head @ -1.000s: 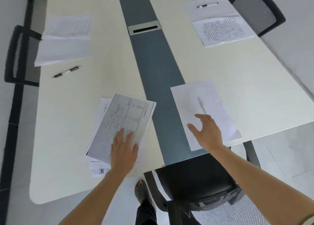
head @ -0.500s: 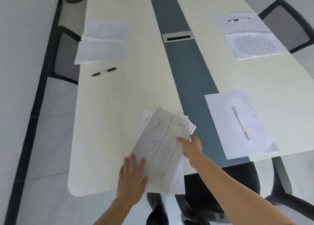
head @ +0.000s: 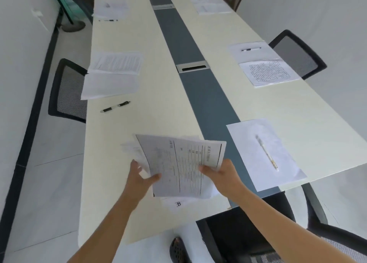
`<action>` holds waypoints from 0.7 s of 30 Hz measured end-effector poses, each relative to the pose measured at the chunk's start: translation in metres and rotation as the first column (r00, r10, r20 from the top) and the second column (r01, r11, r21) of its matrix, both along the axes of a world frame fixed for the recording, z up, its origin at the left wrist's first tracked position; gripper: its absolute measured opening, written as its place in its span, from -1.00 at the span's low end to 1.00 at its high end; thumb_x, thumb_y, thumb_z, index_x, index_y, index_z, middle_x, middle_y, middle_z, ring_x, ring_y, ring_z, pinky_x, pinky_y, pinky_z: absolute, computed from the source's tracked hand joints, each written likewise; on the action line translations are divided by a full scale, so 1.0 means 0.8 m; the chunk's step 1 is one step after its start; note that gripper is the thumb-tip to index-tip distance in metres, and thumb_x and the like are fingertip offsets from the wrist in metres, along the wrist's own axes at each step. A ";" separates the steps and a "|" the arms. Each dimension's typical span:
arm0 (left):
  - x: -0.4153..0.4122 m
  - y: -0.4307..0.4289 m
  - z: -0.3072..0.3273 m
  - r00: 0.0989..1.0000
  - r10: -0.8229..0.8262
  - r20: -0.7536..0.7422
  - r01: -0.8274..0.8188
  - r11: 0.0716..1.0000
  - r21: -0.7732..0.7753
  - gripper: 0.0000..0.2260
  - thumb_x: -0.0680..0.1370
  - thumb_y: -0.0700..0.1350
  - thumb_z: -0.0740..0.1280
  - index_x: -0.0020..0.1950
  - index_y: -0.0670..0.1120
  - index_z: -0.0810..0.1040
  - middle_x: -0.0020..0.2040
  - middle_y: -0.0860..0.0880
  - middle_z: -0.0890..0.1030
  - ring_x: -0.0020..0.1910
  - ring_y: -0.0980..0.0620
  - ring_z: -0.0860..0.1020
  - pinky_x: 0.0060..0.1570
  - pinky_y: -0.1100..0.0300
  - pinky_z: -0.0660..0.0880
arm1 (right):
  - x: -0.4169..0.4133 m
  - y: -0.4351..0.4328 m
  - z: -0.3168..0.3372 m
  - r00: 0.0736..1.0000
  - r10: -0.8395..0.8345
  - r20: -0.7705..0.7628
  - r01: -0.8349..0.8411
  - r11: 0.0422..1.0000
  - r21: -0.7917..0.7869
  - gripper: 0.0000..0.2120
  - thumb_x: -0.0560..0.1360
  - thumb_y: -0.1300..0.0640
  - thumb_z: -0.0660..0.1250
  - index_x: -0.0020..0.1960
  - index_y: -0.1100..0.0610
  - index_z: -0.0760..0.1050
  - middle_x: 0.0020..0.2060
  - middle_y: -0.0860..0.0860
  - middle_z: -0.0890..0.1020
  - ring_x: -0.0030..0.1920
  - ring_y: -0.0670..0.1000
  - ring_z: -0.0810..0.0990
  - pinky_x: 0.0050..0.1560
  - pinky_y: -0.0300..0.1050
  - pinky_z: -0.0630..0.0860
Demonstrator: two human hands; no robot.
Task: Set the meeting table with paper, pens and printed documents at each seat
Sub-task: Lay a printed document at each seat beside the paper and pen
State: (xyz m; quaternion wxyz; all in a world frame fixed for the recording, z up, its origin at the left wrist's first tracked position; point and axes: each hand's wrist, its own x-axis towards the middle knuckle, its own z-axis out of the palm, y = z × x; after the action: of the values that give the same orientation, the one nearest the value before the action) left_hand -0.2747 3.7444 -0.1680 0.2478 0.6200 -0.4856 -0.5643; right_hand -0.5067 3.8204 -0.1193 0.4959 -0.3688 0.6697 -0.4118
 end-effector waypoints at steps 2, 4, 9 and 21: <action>-0.003 -0.024 0.046 0.989 -0.039 -0.139 0.028 0.997 -0.075 -0.51 0.37 -0.31 0.52 0.21 -0.02 0.45 0.20 0.10 0.58 0.27 0.04 0.49 0.22 0.03 0.39 | -0.010 0.005 0.023 1.000 0.000 0.006 0.000 0.995 -0.095 -0.74 0.54 0.26 0.35 -0.03 -0.12 0.58 -0.02 -0.10 0.68 0.06 -0.08 0.63 0.00 -0.18 0.61; -0.008 -0.035 0.079 0.969 -0.080 -0.235 0.053 0.992 -0.118 -0.59 0.36 -0.33 0.52 0.13 -0.03 0.56 0.09 0.04 0.67 0.11 0.07 0.61 0.11 0.10 0.51 | -0.021 0.008 0.037 1.000 -0.022 0.021 0.025 0.987 -0.162 -0.70 0.53 0.28 0.36 -0.02 -0.15 0.57 -0.01 -0.11 0.67 0.04 -0.13 0.62 -0.05 -0.22 0.63; -0.031 -0.016 0.077 0.979 -0.107 -0.174 0.078 0.984 -0.162 -0.71 0.40 -0.36 0.47 0.02 -0.04 0.63 -0.01 -0.05 0.70 -0.03 0.03 0.65 -0.05 0.18 0.53 | -0.050 0.007 0.016 0.999 -0.037 -0.011 0.036 0.994 -0.102 -0.77 0.47 0.30 0.43 0.07 0.05 0.62 0.00 0.07 0.70 0.06 0.03 0.66 -0.05 -0.20 0.63; -0.061 0.011 0.066 0.987 -0.158 0.009 0.155 0.955 -0.254 -0.76 0.54 -0.24 0.35 0.15 0.03 0.51 0.01 0.01 0.62 0.01 0.03 0.58 -0.05 0.16 0.52 | -0.059 0.003 -0.020 0.996 -0.082 -0.026 0.078 0.989 -0.129 -0.76 0.50 0.29 0.39 0.04 -0.03 0.55 -0.01 -0.09 0.64 0.02 -0.12 0.60 -0.15 -0.27 0.62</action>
State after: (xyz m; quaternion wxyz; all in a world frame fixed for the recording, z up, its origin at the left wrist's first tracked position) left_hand -0.3238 3.7531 -0.1150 0.2826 0.5396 -0.5998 -0.5188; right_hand -0.5538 3.8232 -0.1354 0.4436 -0.3792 0.6640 -0.4675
